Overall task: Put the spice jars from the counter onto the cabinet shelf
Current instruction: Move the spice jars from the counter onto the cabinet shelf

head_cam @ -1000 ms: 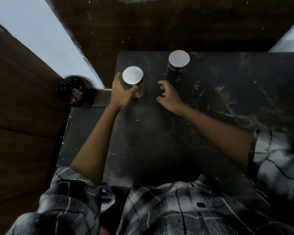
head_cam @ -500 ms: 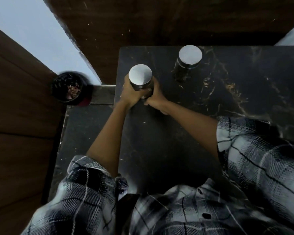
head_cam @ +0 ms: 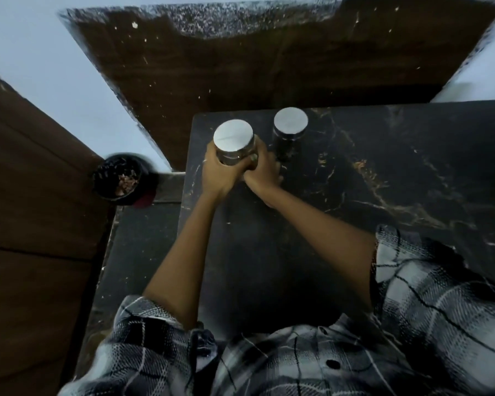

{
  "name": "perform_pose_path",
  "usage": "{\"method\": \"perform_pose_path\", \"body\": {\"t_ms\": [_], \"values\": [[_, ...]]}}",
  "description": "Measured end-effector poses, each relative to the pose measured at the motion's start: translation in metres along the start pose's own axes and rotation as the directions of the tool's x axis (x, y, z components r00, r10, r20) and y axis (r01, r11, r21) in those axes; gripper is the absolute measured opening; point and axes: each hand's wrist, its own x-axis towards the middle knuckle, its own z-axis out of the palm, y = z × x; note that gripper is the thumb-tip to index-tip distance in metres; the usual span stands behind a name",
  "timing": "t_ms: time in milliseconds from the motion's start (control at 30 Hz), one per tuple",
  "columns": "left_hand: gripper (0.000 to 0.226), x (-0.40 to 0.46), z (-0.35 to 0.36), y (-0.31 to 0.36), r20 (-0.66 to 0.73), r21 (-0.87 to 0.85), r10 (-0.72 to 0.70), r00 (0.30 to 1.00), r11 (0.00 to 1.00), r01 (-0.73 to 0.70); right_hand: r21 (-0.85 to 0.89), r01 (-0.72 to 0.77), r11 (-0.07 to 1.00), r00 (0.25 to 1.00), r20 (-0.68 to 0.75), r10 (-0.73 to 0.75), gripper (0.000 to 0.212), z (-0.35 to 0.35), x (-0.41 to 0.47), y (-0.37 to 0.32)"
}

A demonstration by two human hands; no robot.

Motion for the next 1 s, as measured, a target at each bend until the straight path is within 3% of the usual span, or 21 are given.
{"method": "perform_pose_path", "body": {"t_ms": [300,567,800,1000], "values": [[0.090,-0.011,0.037,0.126,-0.005,0.062,0.227,0.974,0.972,-0.226,0.133,0.156,0.979,0.936,-0.336,-0.103,0.061,-0.099,-0.014,-0.045],[0.079,-0.028,0.078,0.256,0.003,0.000,0.479,0.878,0.878,-0.479,0.287,0.348,0.893,0.872,-0.449,-0.195,0.057,-0.227,-0.042,-0.091],[0.052,-0.041,0.081,0.371,-0.007,-0.224,0.553,0.833,0.811,-0.540,0.358,0.650,0.670,0.751,-0.434,-0.498,0.052,-0.326,-0.072,-0.134],[0.026,-0.058,0.070,0.458,0.060,-0.451,0.633,0.772,0.707,-0.545,0.475,0.716,0.512,0.688,-0.355,-0.633,0.051,-0.390,-0.087,-0.171]]}}
